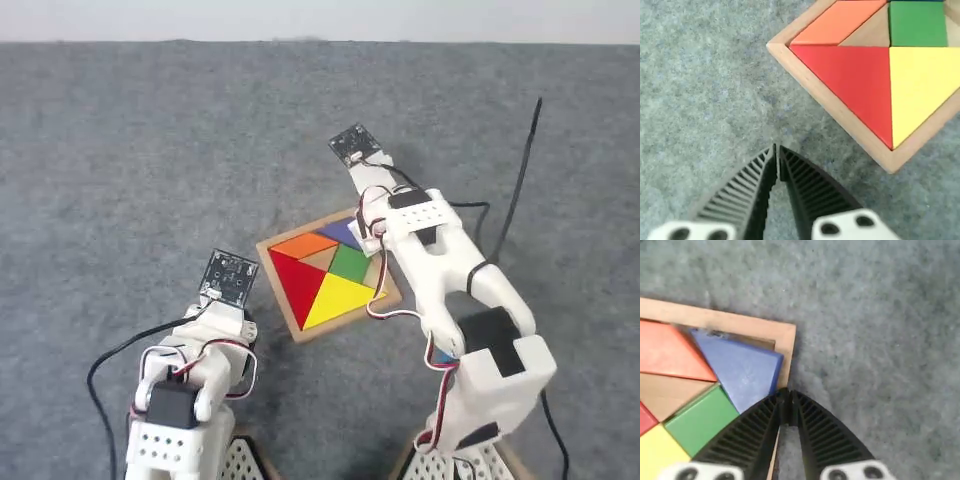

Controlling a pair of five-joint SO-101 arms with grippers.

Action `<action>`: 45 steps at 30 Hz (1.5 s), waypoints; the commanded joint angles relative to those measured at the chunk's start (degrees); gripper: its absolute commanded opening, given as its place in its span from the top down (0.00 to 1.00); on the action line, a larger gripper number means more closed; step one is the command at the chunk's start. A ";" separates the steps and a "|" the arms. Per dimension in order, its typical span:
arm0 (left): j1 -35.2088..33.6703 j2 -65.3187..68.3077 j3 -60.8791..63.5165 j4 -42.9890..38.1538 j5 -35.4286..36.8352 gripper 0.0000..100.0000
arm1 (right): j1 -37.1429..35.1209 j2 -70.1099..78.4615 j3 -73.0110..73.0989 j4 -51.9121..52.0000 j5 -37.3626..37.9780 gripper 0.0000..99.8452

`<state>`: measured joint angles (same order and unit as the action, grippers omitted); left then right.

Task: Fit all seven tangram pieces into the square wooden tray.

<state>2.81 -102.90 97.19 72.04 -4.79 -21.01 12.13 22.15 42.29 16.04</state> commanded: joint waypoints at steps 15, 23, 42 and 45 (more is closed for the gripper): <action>-0.26 -1.23 -0.66 0.26 0.26 0.99 | -4.26 1.10 -1.93 0.31 1.05 0.99; -0.26 -1.23 -0.66 0.26 0.26 0.99 | 1.01 -12.00 -2.02 7.52 0.44 0.99; -0.26 -1.23 -0.66 0.26 0.26 0.99 | 16.57 -36.35 26.02 35.82 29.36 0.99; -0.26 -1.23 -0.66 0.26 0.26 0.99 | 16.57 -36.26 26.11 38.29 37.54 0.95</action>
<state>2.81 -102.90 97.19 72.04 -4.79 -5.01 -21.54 48.62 76.84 43.82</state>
